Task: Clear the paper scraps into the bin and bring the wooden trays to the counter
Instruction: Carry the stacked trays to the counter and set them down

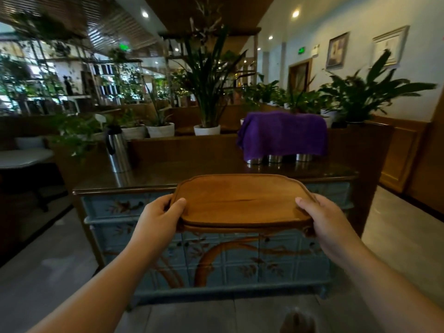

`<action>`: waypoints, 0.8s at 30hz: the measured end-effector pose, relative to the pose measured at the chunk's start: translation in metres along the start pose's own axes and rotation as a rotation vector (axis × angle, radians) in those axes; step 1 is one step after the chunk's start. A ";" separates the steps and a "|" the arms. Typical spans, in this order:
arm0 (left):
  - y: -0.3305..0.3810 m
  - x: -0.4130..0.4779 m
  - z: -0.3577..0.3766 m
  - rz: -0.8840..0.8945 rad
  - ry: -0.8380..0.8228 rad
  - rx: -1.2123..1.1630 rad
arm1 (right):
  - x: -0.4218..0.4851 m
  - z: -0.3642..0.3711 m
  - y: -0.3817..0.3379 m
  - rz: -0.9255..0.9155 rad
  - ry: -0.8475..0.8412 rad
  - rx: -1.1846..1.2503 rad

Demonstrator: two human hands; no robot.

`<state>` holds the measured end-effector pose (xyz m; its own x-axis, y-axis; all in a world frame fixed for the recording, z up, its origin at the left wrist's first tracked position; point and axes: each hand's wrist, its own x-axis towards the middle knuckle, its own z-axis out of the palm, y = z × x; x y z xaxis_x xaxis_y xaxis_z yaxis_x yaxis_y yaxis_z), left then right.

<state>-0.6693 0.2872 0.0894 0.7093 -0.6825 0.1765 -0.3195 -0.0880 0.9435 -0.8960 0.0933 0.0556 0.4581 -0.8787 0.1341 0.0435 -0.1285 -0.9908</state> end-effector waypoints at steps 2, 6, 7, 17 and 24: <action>-0.011 0.035 0.005 -0.020 0.031 -0.009 | 0.042 0.012 0.013 -0.002 -0.028 0.011; -0.029 0.116 0.016 -0.049 0.108 0.016 | 0.134 0.035 0.030 0.015 -0.086 0.003; -0.034 0.136 0.019 -0.061 0.119 0.019 | 0.158 0.041 0.033 0.025 -0.101 -0.008; -0.083 0.285 0.020 -0.165 0.185 0.041 | 0.317 0.108 0.059 0.058 -0.278 -0.179; -0.135 0.398 0.007 -0.211 0.139 0.032 | 0.405 0.168 0.093 0.107 -0.254 -0.222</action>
<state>-0.3484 0.0227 0.0299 0.8412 -0.5405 0.0156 -0.1732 -0.2420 0.9547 -0.5577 -0.1972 0.0145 0.6567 -0.7541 -0.0077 -0.1982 -0.1628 -0.9665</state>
